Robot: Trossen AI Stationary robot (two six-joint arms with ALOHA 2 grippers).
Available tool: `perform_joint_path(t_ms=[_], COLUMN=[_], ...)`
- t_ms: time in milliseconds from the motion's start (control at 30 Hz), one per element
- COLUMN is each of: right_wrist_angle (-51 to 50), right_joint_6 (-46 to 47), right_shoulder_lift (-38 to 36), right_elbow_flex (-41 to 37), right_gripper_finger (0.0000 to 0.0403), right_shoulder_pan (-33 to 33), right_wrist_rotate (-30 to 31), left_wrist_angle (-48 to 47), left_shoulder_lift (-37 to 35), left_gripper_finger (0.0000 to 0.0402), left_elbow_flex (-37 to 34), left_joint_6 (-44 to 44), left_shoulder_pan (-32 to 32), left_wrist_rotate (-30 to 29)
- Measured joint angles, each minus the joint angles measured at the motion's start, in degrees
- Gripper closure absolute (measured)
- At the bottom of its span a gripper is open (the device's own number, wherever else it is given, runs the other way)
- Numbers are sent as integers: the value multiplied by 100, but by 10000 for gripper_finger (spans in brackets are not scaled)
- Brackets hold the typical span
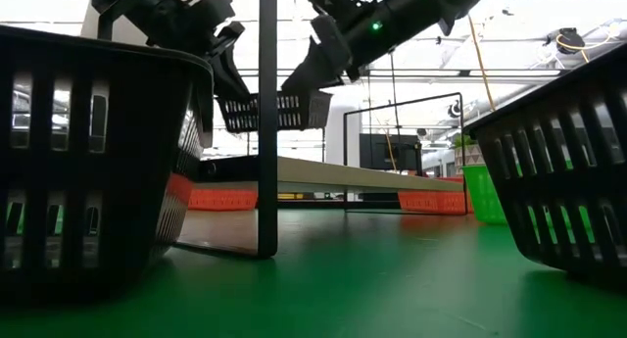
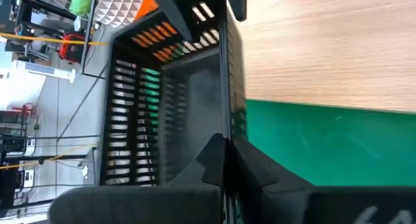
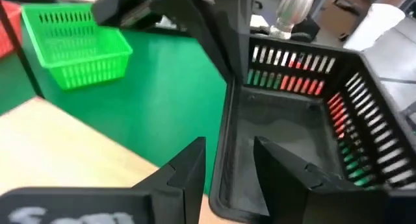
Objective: Stack baskets on shelf by color
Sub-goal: Put the top black bin on the shelf
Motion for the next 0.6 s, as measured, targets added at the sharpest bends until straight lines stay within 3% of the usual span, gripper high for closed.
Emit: perform_joint_path(t_ms=[133,267,400,600], right_wrist_angle=[-108,-118,-198,-294], right_joint_6=[17,16,10,49], right_shoulder_lift=[32,13,19,19], right_elbow_flex=[-10,-9,-9,-9], right_gripper_finger=[280,292,328,390], right_shoulder_pan=[-38,-50,-82,-153], right_wrist_rotate=[2,7,4,2], left_wrist_angle=[58,72,71,93], left_shoulder_lift=[0,0,0,-4], left_gripper_finger=[370,385,394,372], left_elbow_flex=[0,0,0,0], left_joint_6=[-38,-43,-55,-57], left_shoulder_pan=[0,0,-1,0], left_wrist_rotate=[2,2,2,-7])
